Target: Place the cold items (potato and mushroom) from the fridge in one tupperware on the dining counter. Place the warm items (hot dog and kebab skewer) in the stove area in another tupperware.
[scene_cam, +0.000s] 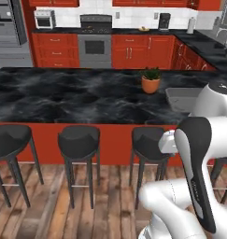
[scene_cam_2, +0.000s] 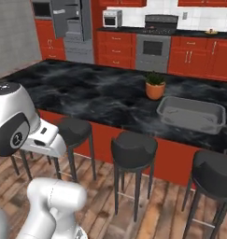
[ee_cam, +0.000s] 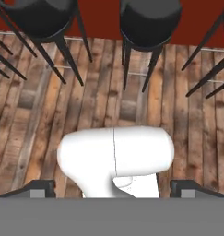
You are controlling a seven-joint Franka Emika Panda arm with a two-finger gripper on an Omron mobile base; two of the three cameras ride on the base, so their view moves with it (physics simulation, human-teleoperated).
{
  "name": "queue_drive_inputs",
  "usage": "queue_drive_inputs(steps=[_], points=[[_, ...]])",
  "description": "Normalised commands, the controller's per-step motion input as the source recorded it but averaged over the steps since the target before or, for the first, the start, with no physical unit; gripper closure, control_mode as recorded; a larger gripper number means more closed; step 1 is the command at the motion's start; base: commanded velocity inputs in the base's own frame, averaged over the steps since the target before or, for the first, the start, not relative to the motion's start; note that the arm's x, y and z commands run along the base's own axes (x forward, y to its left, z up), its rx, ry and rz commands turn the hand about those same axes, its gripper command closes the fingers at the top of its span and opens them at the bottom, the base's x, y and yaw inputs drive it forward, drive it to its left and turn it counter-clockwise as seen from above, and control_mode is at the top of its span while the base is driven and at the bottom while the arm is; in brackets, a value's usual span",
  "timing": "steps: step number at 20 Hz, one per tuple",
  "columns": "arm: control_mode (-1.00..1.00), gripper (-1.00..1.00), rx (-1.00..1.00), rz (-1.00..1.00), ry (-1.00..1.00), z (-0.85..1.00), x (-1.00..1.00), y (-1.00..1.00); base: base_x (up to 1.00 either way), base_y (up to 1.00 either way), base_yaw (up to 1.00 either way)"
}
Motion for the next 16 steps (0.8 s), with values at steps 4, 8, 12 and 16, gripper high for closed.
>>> queue_drive_inputs(steps=[4, 8, 12, 16], points=[[1.0, -1.0, 0.0, 0.0, 0.0, 0.0, 0.0, 0.0, 0.0, 1.0, 0.0], [1.0, -1.0, 0.0, 0.0, 0.0, 0.0, 0.0, 0.0, 0.0, 1.0, 0.0], [1.0, -1.0, 0.0, 0.0, 0.0, 0.0, 0.0, 0.0, 0.0, 1.0, 0.0], [1.0, -1.0, 0.0, 0.0, 0.0, 0.0, 0.0, 0.0, 0.0, 1.0, 0.0]])
